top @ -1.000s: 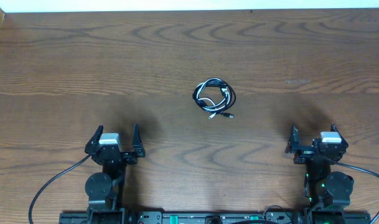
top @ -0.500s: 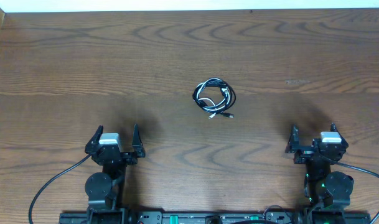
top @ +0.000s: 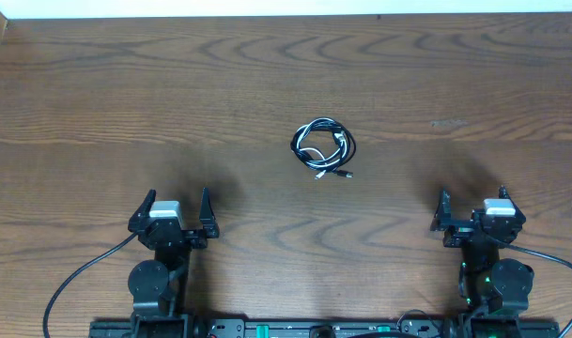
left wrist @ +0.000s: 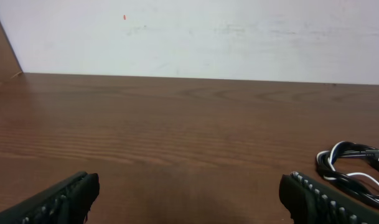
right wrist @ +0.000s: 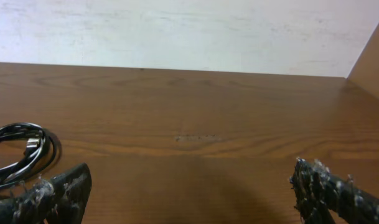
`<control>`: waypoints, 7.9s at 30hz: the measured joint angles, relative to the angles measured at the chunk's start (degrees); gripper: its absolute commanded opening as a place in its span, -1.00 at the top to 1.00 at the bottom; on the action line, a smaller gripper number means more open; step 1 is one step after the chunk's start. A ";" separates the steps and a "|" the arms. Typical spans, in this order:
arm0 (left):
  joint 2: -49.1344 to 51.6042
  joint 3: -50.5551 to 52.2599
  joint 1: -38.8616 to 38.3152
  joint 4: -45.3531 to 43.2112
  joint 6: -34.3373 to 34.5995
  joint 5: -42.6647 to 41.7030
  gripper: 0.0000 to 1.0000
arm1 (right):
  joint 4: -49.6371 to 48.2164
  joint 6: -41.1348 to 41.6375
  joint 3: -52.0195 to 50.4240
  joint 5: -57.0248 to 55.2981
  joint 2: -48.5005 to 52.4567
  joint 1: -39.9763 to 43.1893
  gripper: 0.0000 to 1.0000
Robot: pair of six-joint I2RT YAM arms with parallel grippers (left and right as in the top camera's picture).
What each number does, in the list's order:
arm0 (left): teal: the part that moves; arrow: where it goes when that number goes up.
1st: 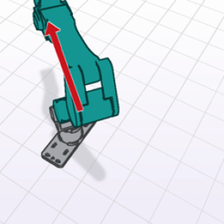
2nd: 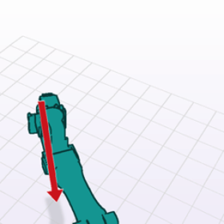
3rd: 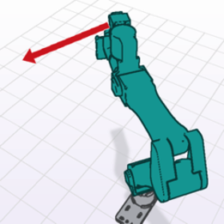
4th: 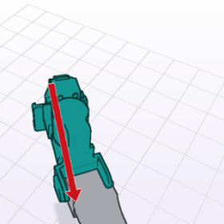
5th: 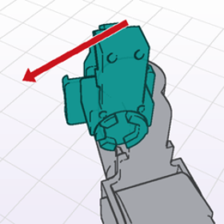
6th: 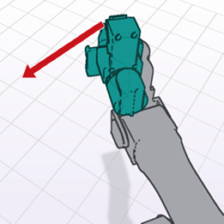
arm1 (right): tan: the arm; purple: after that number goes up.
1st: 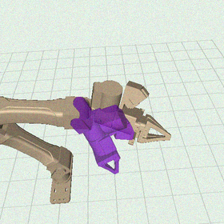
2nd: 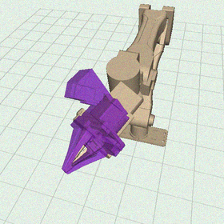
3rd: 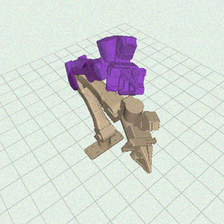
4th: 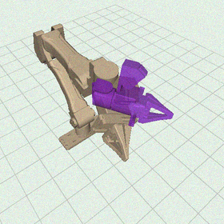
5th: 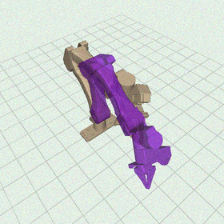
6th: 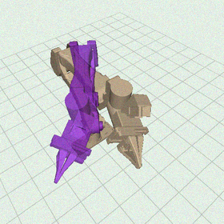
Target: Untangle cables
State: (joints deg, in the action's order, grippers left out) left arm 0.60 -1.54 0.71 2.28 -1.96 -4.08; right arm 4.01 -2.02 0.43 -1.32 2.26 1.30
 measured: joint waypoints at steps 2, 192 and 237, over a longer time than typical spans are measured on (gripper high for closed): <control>0.00 -0.07 0.00 0.09 0.00 0.00 -0.96 | -0.02 0.00 0.00 0.00 0.00 0.00 -0.99; 99.01 -75.08 -24.20 32.46 23.17 -10.14 -0.96 | 6.97 5.25 10.38 14.86 8.39 0.00 -0.99; 116.04 -75.14 -24.44 25.09 52.74 -7.78 0.85 | 34.71 7.91 54.60 25.81 58.51 0.00 -0.47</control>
State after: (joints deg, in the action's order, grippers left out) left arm 116.64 -76.69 -23.73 27.38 50.78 -11.86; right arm 38.72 5.89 55.02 24.49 60.77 1.30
